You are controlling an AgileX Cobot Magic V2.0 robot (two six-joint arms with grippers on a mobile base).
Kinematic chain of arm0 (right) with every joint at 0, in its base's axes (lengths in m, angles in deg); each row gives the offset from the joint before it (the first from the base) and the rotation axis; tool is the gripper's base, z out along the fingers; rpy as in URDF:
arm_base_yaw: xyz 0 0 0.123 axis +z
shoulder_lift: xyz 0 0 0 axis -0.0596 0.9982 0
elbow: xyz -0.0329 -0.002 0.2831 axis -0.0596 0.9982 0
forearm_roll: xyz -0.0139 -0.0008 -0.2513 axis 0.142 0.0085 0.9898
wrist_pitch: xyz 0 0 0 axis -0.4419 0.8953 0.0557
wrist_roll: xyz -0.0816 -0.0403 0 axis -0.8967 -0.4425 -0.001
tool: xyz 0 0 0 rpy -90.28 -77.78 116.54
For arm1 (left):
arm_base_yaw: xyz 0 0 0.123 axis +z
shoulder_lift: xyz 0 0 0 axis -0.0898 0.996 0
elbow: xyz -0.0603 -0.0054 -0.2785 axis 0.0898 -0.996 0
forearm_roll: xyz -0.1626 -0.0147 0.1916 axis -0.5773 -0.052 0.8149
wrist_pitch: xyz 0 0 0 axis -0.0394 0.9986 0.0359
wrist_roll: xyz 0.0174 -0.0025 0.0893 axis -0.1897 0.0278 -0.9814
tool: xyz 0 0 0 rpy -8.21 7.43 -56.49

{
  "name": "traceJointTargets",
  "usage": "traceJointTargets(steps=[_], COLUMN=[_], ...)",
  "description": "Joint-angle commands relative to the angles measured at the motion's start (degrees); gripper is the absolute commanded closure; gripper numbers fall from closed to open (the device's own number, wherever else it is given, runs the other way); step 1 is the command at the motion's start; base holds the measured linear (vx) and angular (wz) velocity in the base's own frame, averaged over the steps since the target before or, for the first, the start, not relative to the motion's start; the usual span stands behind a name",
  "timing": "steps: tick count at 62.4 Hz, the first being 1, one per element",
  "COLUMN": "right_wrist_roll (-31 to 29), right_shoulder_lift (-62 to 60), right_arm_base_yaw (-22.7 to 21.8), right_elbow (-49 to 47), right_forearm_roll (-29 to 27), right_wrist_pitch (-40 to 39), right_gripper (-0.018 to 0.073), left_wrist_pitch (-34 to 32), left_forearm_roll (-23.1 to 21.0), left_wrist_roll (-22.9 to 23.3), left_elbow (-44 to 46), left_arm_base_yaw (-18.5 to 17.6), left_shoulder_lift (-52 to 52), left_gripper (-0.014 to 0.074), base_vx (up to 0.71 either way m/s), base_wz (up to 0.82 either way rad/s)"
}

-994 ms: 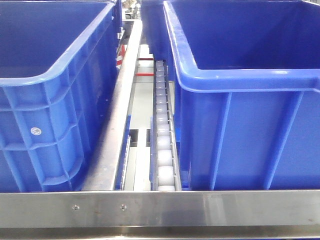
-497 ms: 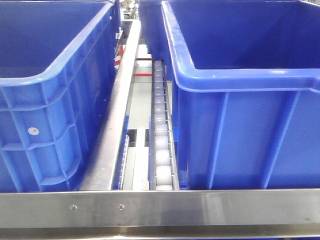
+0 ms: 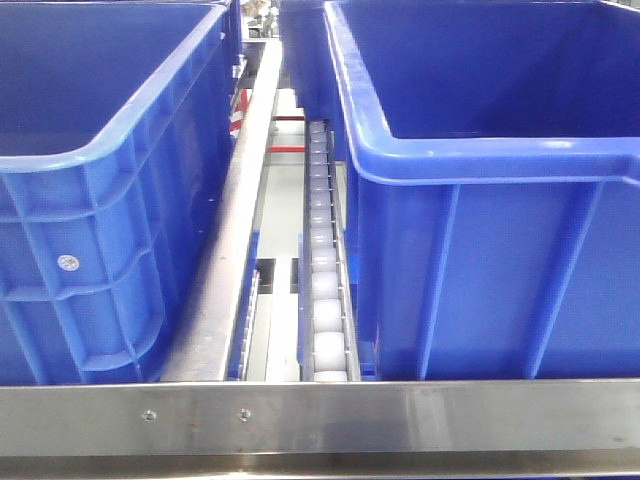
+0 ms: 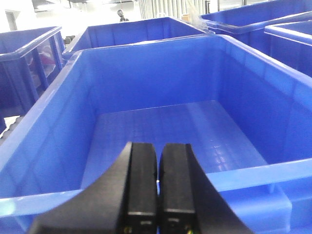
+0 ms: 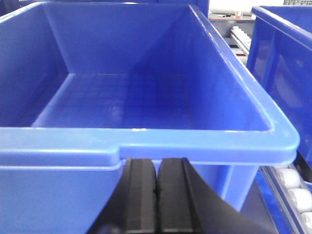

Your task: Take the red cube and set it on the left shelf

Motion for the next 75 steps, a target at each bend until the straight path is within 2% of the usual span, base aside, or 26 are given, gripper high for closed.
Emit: traceJointTargets(steps=[1, 75], right_wrist_roll=[-0.12, -0.40], right_shoulder_lift=[-1.01, -1.01], right_arm_base_yaw=[-0.33, -0.33], right_elbow=[-1.33, -1.33], right_forearm_roll=[-0.03, -0.76], right_wrist_pitch=[-5.07, -4.37], right_gripper=[0.0502, 0.0502], left_wrist_pitch=[-4.80, -4.80], left_forearm_roll=[-0.11, -0.11], left_wrist_roll=[-0.11, -0.11], left_elbow=[-1.26, -1.26], left_arm_base_yaw=[-0.39, -0.39], left_shoulder_lift=[0.46, 0.46], left_gripper=[0.0491, 0.0491], base_vx=[0.00, 0.00], base_wz=[0.00, 0.00])
